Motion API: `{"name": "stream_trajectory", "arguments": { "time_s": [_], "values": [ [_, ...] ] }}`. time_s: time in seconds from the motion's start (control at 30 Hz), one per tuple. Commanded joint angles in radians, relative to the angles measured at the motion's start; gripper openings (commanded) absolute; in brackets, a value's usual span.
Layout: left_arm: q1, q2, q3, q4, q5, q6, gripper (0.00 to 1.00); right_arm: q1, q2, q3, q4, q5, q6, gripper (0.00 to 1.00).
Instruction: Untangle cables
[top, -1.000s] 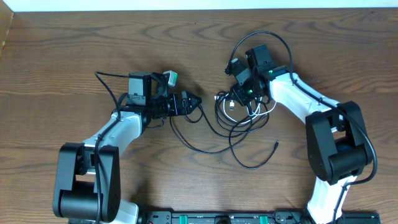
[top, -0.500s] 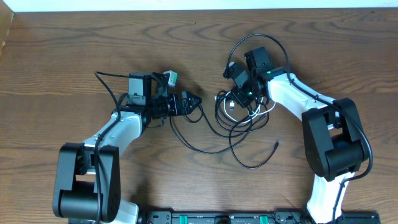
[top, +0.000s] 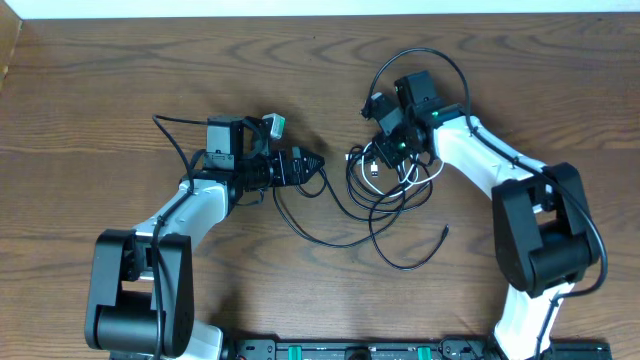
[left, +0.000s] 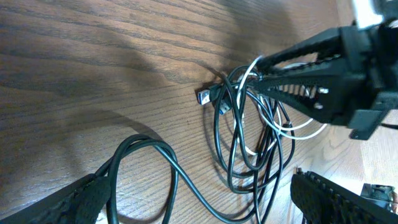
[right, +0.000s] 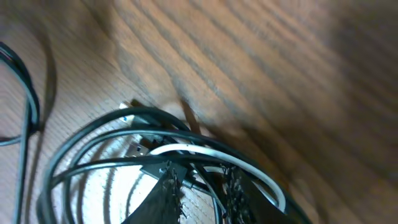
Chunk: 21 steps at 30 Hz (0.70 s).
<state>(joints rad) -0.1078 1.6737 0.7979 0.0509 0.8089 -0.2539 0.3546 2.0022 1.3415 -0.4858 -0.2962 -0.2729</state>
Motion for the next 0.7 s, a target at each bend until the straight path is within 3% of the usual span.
{"name": "stream_trajectory", "arguments": {
  "time_s": [0.0, 0.37, 0.67],
  "values": [
    [0.0, -0.003, 0.008, -0.002, 0.001, 0.014, 0.99, -0.007, -0.033, 0.024, 0.003, 0.018, 0.01, 0.27],
    [0.0, -0.003, 0.008, -0.002, 0.001, 0.014, 0.99, -0.009, -0.032, 0.019, 0.005, 0.017, 0.058, 0.39],
    [0.0, -0.003, 0.008, -0.002, 0.001, 0.014, 0.99, 0.004, -0.01, 0.018, 0.013, -0.063, 0.25, 0.36]
  ]
}}
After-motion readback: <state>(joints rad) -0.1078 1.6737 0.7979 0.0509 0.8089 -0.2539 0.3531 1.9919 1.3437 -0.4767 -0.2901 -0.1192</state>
